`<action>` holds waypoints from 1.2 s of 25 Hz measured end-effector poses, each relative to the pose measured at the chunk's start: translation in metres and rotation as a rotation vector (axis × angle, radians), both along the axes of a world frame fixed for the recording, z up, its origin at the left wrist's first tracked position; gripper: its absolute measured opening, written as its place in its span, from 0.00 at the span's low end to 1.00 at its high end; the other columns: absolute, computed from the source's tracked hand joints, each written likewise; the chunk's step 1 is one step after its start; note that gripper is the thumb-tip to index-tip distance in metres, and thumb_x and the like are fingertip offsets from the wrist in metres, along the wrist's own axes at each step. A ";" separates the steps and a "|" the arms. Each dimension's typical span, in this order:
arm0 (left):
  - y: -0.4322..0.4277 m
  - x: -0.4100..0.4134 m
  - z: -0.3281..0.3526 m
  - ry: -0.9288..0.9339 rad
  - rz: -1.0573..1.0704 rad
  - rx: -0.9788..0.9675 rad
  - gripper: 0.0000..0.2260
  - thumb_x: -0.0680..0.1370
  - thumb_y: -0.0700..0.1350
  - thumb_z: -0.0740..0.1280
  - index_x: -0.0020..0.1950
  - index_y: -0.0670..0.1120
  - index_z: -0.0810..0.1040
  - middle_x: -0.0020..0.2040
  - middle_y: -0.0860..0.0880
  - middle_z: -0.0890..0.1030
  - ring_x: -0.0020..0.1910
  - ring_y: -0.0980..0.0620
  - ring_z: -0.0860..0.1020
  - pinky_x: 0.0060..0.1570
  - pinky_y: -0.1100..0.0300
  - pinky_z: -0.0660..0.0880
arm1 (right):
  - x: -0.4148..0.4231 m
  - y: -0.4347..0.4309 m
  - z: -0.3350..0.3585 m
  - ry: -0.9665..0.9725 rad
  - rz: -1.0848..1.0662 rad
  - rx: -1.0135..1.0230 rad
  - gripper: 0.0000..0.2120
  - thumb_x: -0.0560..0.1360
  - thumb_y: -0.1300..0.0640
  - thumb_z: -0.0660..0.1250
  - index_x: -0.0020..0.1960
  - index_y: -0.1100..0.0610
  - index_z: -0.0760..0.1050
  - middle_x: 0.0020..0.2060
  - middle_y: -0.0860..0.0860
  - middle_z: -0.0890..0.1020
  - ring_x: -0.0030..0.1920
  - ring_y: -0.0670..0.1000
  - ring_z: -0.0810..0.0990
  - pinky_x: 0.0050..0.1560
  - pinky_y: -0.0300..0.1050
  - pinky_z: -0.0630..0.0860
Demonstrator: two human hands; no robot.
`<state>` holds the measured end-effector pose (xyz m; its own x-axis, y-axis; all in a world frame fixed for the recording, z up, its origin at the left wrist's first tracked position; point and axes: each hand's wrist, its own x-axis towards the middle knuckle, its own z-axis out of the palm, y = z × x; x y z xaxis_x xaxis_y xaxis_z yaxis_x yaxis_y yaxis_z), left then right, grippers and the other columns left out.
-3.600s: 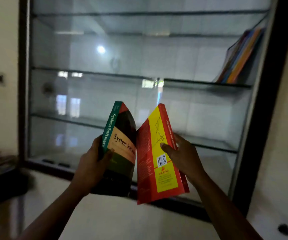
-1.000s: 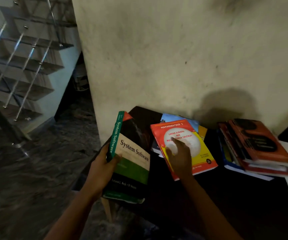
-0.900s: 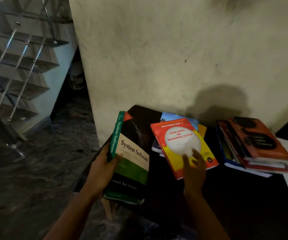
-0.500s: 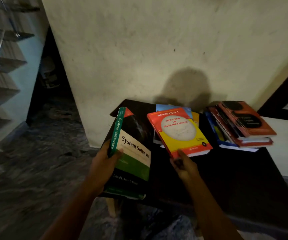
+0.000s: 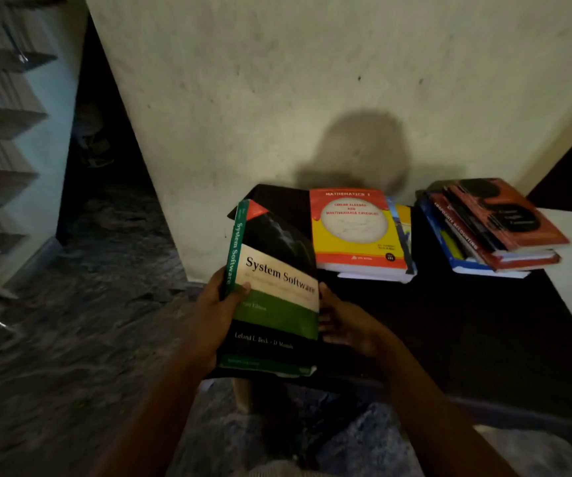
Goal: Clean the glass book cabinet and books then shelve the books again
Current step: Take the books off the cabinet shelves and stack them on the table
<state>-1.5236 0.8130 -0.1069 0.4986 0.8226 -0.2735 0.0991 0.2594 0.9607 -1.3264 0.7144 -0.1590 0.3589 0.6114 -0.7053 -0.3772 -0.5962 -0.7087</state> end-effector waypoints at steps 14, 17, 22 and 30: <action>0.049 0.076 -0.002 -0.131 -0.180 -0.273 0.18 0.78 0.55 0.60 0.65 0.49 0.72 0.56 0.43 0.81 0.53 0.42 0.81 0.52 0.45 0.77 | 0.039 0.014 0.061 -0.346 -0.317 0.334 0.13 0.75 0.47 0.65 0.57 0.49 0.74 0.55 0.53 0.81 0.54 0.54 0.80 0.58 0.54 0.75; 0.061 0.136 -0.012 -0.182 -0.131 -0.229 0.18 0.80 0.56 0.56 0.63 0.48 0.72 0.55 0.48 0.80 0.49 0.53 0.80 0.43 0.59 0.76 | 0.097 0.023 0.069 -0.387 -0.349 0.281 0.14 0.76 0.48 0.64 0.60 0.51 0.73 0.53 0.54 0.80 0.49 0.53 0.79 0.45 0.49 0.77; 0.072 0.206 -0.039 -0.163 -0.198 -0.521 0.28 0.78 0.64 0.51 0.61 0.44 0.75 0.56 0.41 0.79 0.51 0.43 0.79 0.47 0.53 0.75 | 0.169 0.035 0.030 -0.744 -0.052 -0.038 0.20 0.78 0.46 0.59 0.62 0.59 0.74 0.56 0.58 0.79 0.56 0.57 0.78 0.56 0.46 0.74; 0.073 0.255 -0.049 -0.247 -0.216 -0.474 0.24 0.80 0.60 0.49 0.57 0.46 0.75 0.44 0.44 0.85 0.41 0.46 0.84 0.35 0.54 0.80 | 0.207 0.039 -0.015 -0.997 -0.061 -0.035 0.26 0.75 0.38 0.60 0.64 0.55 0.73 0.58 0.58 0.74 0.59 0.58 0.73 0.62 0.53 0.71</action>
<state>-1.2691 0.8855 -0.1561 0.7376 0.5107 -0.4418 -0.0146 0.6662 0.7456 -1.1192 0.7532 -0.1744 0.8266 0.5568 -0.0820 0.3497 -0.6223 -0.7004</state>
